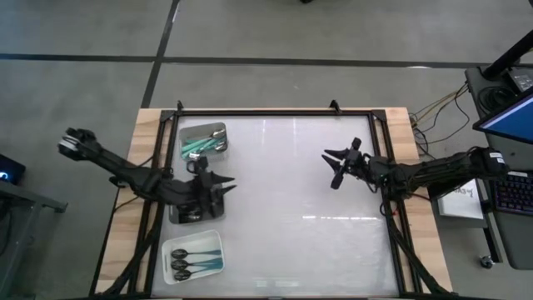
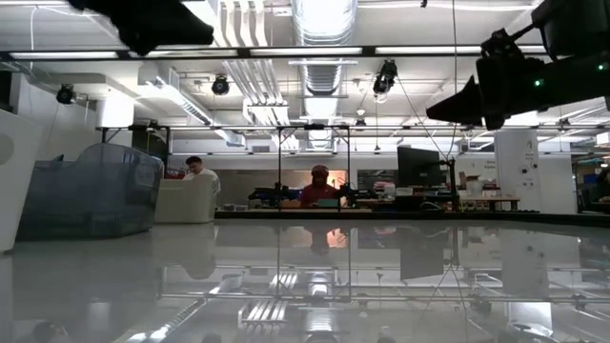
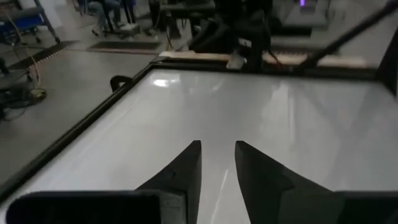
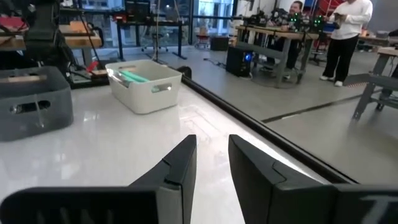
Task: Sort silverware by color (type)
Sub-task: Return to Home Position
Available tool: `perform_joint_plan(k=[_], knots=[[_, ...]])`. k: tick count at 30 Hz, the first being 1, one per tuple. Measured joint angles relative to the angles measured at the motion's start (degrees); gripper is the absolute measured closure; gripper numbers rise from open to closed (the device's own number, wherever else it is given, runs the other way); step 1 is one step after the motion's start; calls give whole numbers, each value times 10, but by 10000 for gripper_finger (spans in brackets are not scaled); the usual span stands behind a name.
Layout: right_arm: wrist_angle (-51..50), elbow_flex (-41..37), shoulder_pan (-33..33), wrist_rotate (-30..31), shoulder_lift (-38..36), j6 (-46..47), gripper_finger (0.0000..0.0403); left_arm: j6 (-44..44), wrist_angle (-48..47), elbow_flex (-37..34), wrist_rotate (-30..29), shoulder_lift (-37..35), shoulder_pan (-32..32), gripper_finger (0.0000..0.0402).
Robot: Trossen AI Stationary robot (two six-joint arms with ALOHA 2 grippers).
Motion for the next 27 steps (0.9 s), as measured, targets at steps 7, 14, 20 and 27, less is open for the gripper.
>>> perform_joint_plan(k=[7,14,20,27], knots=[[0,-7,0,4,0,-7,324,34,227,-174,-7,-94,-2,324],[-10,-4,0,5,0,-22,322,43,335,-295,-7,-161,-2,324],[-10,-4,0,5,1,-22,316,37,359,-337,-6,-191,-2,324],[-10,-3,0,5,1,-22,326,64,352,-341,-5,-185,-2,324]])
